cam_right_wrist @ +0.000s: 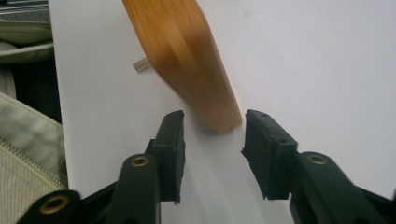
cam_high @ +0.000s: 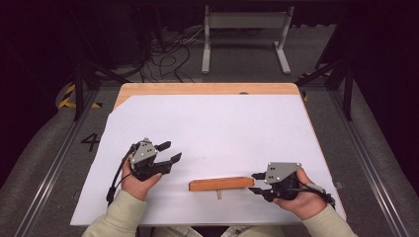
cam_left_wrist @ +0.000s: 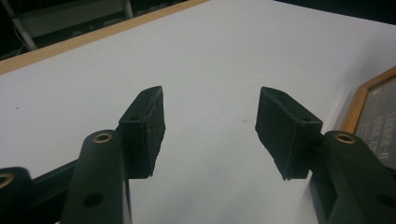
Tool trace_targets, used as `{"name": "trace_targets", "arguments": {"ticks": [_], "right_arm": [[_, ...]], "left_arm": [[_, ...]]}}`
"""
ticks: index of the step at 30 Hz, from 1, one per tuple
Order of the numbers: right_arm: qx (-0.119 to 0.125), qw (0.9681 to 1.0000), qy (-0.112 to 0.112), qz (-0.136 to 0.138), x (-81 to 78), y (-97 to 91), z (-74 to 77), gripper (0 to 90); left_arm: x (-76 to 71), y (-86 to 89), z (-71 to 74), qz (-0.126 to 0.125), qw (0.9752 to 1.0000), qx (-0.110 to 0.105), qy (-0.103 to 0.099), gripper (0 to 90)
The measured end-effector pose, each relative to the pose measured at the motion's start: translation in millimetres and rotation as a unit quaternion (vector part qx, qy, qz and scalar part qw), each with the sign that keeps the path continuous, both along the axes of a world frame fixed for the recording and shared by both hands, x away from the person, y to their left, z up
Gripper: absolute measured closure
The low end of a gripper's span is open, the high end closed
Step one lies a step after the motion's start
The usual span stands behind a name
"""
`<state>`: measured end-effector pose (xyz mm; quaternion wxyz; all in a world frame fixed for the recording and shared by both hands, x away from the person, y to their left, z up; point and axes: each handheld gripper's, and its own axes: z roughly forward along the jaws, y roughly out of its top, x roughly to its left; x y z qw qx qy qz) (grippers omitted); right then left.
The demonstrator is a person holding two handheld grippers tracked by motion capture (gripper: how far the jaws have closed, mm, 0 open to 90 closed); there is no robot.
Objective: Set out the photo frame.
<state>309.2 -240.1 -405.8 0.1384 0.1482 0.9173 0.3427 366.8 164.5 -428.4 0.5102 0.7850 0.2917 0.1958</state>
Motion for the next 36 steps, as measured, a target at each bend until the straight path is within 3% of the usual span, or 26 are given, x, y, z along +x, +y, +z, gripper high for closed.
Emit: {"name": "trace_targets", "arguments": {"ticks": [1,2,3,6,8,17,25,36], "right_arm": [[0.001,1.0,0.005,-0.004,-0.1,-1.8,-1.7,66.0],[-0.003,0.9998,0.018,-0.012,-0.5,-5.5,-5.5,77.3],[-0.009,0.9994,0.028,-0.018,-0.4,-7.1,-7.8,83.1],[-0.009,0.9985,0.052,-0.012,-0.6,-7.5,-14.0,89.9],[-0.008,0.9977,0.067,-0.005,-0.3,-0.5,-23.1,90.0],[0.04,0.9965,0.062,-0.039,16.9,11.8,-31.0,90.0],[0.079,0.9922,0.067,-0.069,51.3,15.6,-34.9,90.0],[0.104,0.9882,0.073,-0.086,92.9,43.0,-36.5,90.0]], "left_arm": [[0.1,0.1,-0.1,0.0,1.0,0.0,0.0,42.6],[0.1,0.1,-0.2,0.0,1.0,0.0,0.001,42.6],[0.3,0.0,-0.4,0.001,1.0,0.001,0.001,42.6],[0.4,-0.4,-0.7,0.001,1.0,0.001,0.002,42.6],[0.7,-0.5,-1.0,0.001,1.0,0.002,0.002,42.6],[1.4,1.5,-1.4,0.003,1.0,0.001,0.003,42.6],[1.8,1.7,-1.6,0.005,1.0,0.001,0.003,42.7],[3.0,4.2,-2.7,0.01,0.9999,0.002,0.007,43.2]]}}
